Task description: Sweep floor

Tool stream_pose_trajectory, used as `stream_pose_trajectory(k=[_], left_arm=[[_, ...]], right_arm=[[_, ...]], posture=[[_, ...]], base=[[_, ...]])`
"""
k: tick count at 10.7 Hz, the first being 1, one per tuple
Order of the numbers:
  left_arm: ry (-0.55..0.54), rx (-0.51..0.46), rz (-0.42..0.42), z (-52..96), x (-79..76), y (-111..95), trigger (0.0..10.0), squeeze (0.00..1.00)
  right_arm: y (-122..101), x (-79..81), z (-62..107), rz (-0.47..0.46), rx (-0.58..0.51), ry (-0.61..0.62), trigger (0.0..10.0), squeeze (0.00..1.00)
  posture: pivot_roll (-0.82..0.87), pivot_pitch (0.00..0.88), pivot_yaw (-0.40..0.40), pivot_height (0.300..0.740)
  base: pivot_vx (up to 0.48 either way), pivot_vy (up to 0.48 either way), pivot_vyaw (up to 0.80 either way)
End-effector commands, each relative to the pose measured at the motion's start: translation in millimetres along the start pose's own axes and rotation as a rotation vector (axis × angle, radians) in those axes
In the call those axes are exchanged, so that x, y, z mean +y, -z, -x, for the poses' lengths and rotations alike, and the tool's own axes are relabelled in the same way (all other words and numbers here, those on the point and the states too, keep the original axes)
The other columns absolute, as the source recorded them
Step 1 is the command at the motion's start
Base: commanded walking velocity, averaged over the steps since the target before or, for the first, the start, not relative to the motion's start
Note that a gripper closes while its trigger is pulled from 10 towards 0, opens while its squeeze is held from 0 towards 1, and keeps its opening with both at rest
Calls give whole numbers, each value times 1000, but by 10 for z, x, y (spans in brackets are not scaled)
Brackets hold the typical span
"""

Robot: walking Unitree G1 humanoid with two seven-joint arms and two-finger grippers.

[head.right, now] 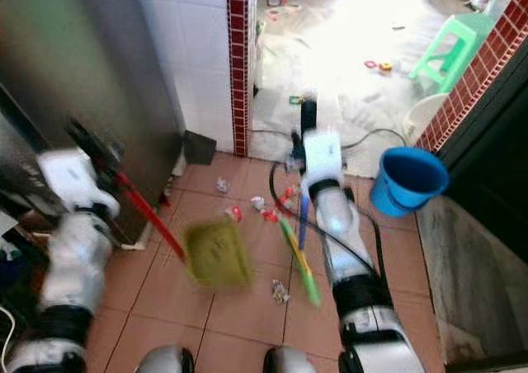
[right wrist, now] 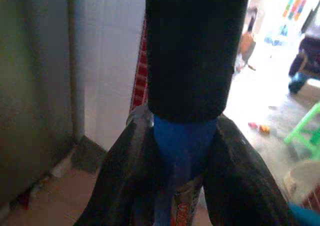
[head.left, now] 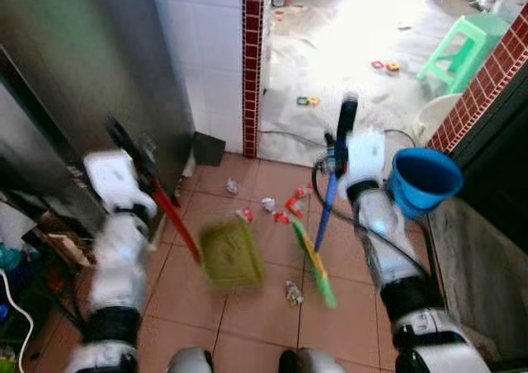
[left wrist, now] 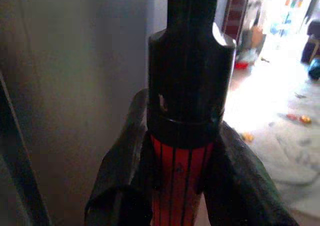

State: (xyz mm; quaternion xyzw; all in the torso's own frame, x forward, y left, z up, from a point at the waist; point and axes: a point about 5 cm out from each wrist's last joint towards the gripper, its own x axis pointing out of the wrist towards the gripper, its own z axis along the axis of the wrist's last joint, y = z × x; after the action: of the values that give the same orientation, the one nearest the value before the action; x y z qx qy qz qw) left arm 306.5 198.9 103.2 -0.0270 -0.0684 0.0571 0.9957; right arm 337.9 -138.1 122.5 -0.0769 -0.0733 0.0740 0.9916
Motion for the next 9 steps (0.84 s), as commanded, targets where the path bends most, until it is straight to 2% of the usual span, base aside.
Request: stream_pose_trajectory(k=[1,2,3,4,5,6,7,8,9], left_arm=[[-27,-46,12,-106,11,-121,10000,0],[-1,-93,-5,-220,-6,-266,10000,0],[34,-122,-33,-335,22,-413,10000,0],[23,-87,-46,-332,57,-350,10000,0],[41,-81,-1,-294,-16,-354,10000,0],[82,-86,-17,-260,-75,-341,10000,0],[76,-65,-1,-243,-106,-266,10000,0],[105,-50,14,-298,-186,-243,10000,0],[206,-57,28,-562,-455,-387,10000,0]], right_arm=[[-45,-23,-83,-5,-13,18,10000,0],[-134,37,-211,11,-34,1,10000,0],[-279,80,-311,-5,-85,8,10000,0],[-218,49,-269,-9,-78,47,10000,0],[-135,-41,-156,-46,-64,122,10000,0],[-104,48,-56,-33,-72,86,10000,0],[-89,74,14,19,-94,53,10000,0],[-68,-27,16,15,-85,106,10000,0],[-186,-284,-27,24,-115,217,10000,0]], posture=[[6,0,0,740],[7,0,-9,740],[2,0,42,740],[3,0,81,740],[-6,0,78,740],[-43,0,82,740],[-84,0,117,740],[-150,0,158,740],[-218,0,206,740]], base=[[0,0,0],[0,0,0],[0,0,0],[0,0,0],[0,0,0],[0,0,0],[0,0,0],[0,0,0],[0,0,0]])
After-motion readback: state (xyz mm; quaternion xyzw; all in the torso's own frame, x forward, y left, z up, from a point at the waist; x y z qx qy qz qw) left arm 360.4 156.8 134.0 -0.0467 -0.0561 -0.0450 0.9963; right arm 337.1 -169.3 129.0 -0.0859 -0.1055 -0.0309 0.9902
